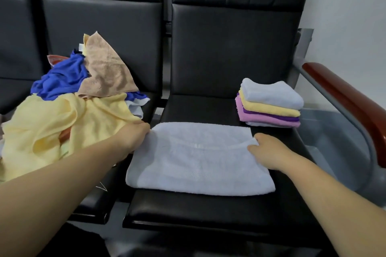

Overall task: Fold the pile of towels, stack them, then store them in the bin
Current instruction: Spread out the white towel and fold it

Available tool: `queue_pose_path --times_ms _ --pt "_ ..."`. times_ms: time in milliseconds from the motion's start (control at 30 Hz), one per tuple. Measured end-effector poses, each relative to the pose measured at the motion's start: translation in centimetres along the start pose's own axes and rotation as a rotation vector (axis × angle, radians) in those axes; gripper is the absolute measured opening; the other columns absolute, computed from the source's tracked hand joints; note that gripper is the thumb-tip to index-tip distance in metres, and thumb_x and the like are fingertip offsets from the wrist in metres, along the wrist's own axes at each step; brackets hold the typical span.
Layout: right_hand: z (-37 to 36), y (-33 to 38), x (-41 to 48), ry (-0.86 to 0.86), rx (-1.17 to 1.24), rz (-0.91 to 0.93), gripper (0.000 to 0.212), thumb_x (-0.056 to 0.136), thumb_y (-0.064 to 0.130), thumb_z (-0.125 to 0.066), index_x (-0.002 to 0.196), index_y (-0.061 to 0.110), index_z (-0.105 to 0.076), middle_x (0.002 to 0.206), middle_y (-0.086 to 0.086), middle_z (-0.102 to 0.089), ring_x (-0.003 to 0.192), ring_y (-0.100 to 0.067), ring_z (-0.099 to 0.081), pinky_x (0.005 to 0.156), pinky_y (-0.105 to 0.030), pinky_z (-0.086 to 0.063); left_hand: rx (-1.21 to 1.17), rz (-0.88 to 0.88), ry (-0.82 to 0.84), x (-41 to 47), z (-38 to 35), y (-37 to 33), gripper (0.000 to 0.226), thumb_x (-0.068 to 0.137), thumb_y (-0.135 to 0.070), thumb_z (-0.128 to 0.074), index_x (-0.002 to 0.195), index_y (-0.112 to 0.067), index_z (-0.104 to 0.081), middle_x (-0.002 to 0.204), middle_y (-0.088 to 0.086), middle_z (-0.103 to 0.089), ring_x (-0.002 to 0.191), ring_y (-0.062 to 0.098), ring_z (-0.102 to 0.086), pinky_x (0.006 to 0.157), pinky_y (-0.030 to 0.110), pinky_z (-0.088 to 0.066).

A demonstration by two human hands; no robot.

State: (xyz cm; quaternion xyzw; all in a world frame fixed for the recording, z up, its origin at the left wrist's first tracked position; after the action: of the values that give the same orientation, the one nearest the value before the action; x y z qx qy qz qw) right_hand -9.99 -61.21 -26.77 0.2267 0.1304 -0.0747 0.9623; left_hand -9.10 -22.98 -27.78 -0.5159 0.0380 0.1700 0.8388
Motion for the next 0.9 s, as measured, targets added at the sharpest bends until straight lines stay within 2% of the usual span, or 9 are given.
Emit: queue_pose_path --times_ms 67,167,267,333,400,533,700,767,900 --pt "0.5 0.3 0.6 -0.053 0.039 -0.006 0.016 0.105 0.024 -0.051 0.090 0.019 -0.055 0.091 -0.001 -0.059 0.077 -0.014 -0.055 0.059 -0.028 -0.037 0.026 0.005 -0.057 0.7 0.1 -0.7 0.023 0.090 -0.016 -0.047 0.068 -0.015 -0.040 0.071 0.004 -0.038 0.068 0.021 -0.034 0.060 0.034 -0.027" --pt "1.1 0.9 1.7 -0.161 0.150 0.021 0.009 0.105 0.023 -0.049 0.099 0.017 -0.051 0.096 0.002 -0.057 0.076 -0.011 -0.050 0.059 -0.028 -0.034 0.058 0.016 -0.113 1.6 0.1 -1.4 0.018 0.092 -0.016 -0.045 0.074 -0.012 -0.043 0.074 0.006 -0.039 0.069 0.021 -0.034 0.060 0.036 -0.026" --pt "-0.2 2.1 2.8 -0.154 0.228 0.087 0.018 0.104 0.021 -0.048 0.086 0.018 -0.046 0.089 0.001 -0.052 0.071 -0.013 -0.044 0.059 -0.030 -0.032 0.012 -0.029 -0.057 2.3 -1.0 -1.3 0.019 0.094 -0.014 -0.044 0.075 -0.013 -0.044 0.076 0.004 -0.039 0.072 0.019 -0.035 0.061 0.035 -0.027" --pt "-1.3 2.0 3.3 -0.111 0.183 0.088 0.022 0.103 0.020 -0.047 0.082 0.021 -0.041 0.084 0.005 -0.046 0.069 -0.011 -0.042 0.058 -0.028 -0.031 0.009 -0.050 -0.015 2.6 -1.9 -1.0 0.020 0.095 -0.015 -0.044 0.075 -0.013 -0.046 0.077 0.003 -0.043 0.074 0.018 -0.038 0.062 0.034 -0.030" --pt "-1.2 1.0 3.6 -0.116 0.114 0.048 0.016 0.105 0.020 -0.047 0.090 0.022 -0.043 0.091 0.005 -0.049 0.072 -0.006 -0.045 0.058 -0.026 -0.032 0.043 -0.058 -0.016 3.0 -2.2 -0.9 0.020 0.096 -0.016 -0.043 0.077 -0.012 -0.049 0.079 0.003 -0.046 0.074 0.018 -0.042 0.063 0.034 -0.032" --pt "0.3 -1.0 3.8 -0.155 0.111 -0.023 0.023 0.105 0.021 -0.046 0.083 0.015 -0.046 0.090 -0.007 -0.055 0.072 -0.016 -0.048 0.061 -0.032 -0.037 0.126 -0.076 -0.002 3.7 -2.6 -1.2 0.022 0.096 -0.020 -0.041 0.077 -0.012 -0.048 0.079 0.004 -0.047 0.075 0.020 -0.044 0.064 0.035 -0.034" --pt "0.4 -1.1 4.9 -0.178 0.128 -0.041 0.029 0.104 0.021 -0.046 0.076 0.024 -0.037 0.087 -0.001 -0.049 0.070 -0.013 -0.043 0.058 -0.030 -0.031 0.167 -0.056 -0.028 4.6 -2.7 -1.8 0.018 0.095 -0.021 -0.042 0.081 -0.011 -0.046 0.081 0.006 -0.046 0.075 0.020 -0.042 0.063 0.035 -0.033" --pt "0.7 -0.9 5.4 -0.220 0.114 -0.021 0.027 0.104 0.022 -0.046 0.078 0.022 -0.040 0.087 -0.003 -0.051 0.071 -0.014 -0.045 0.057 -0.031 -0.031 0.166 -0.054 -0.063 5.0 -2.3 -1.7 0.019 0.095 -0.019 -0.043 0.079 -0.010 -0.046 0.081 0.006 -0.048 0.075 0.021 -0.043 0.063 0.035 -0.034" --pt "0.6 -0.7 6.3 -0.298 0.093 -0.003 0.019 0.103 0.022 -0.046 0.085 0.015 -0.047 0.091 -0.006 -0.056 0.071 -0.014 -0.048 0.055 -0.028 -0.030 0.214 -0.082 -0.103 5.5 -2.0 -1.5 0.019 0.097 -0.020 -0.044 0.094 -0.011 -0.061 0.092 0.003 -0.061 0.080 0.016 -0.053 0.063 0.030 -0.039"
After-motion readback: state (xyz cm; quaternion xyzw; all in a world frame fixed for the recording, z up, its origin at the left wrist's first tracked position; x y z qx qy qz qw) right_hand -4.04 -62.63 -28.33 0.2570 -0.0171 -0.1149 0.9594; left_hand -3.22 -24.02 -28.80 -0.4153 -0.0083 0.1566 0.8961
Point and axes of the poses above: each hand's wrist, its own x-axis towards the middle knuckle, its own z-axis out of the back of the hand, y = z × x, the point moved 6 cm from there along x, towards the middle knuckle
